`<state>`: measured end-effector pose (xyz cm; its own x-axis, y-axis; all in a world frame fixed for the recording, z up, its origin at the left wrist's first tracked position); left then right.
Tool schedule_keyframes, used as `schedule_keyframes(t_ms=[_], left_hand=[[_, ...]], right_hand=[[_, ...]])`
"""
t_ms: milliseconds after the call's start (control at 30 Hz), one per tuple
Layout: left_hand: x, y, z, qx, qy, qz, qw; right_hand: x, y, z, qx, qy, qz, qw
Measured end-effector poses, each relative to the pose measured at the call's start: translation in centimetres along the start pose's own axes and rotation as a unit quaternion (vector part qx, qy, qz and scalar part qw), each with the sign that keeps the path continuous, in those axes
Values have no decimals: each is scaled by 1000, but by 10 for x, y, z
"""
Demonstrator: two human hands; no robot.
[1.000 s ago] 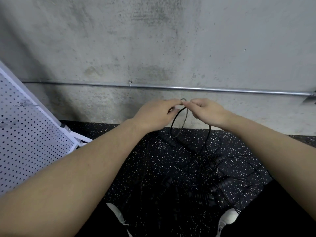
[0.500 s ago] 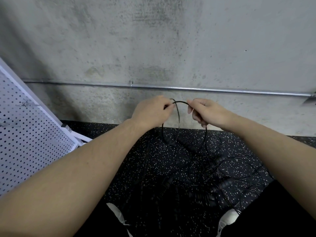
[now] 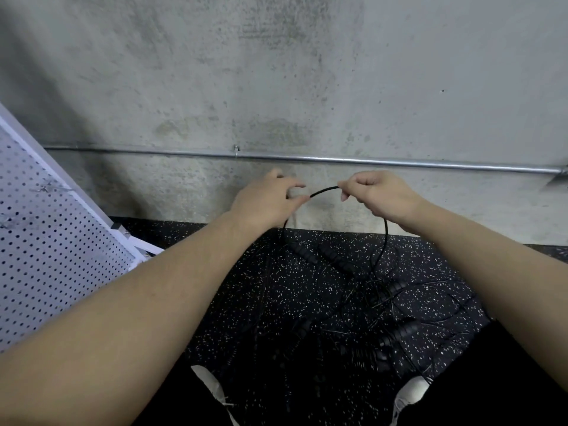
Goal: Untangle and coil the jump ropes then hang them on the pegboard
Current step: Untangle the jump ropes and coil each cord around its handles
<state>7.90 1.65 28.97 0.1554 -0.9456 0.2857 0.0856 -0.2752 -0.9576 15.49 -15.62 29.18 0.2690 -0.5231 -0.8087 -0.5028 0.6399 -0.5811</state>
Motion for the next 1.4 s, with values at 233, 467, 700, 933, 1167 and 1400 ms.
schedule_keyframes(t_ms=[233, 467, 700, 933, 1167, 1400], left_hand=[[35, 1, 2, 15, 90, -48, 995], [-26, -20, 2, 50, -77, -85, 992], [-42, 1, -10, -62, -121, -71, 988], [-9, -6, -3, -24, -23, -42, 999], [52, 6, -12, -94, 132, -30, 986], [60, 8, -11, -87, 128, -36, 987]], right_hand=[[-18, 16, -4, -14, -26, 15, 999], [21, 38, -7, -163, 48, 51, 984], [19, 21, -6, -121, 24, 63, 990], [4, 25, -5, -123, -10, 23, 992], [-4, 22, -8, -103, -33, 4, 994], [1, 25, -16, -140, -19, 19, 990]])
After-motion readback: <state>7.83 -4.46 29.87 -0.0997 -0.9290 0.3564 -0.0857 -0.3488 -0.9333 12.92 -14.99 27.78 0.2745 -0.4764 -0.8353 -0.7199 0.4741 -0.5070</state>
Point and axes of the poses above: each hand's wrist, its own z-axis towards the middle knuckle, its own y-axis out of the palm, x = y × z, the point moved 10 cm from there along z, towards the middle knuckle, and after that the axes turned 1 degree about z, right-handed, at the moved point
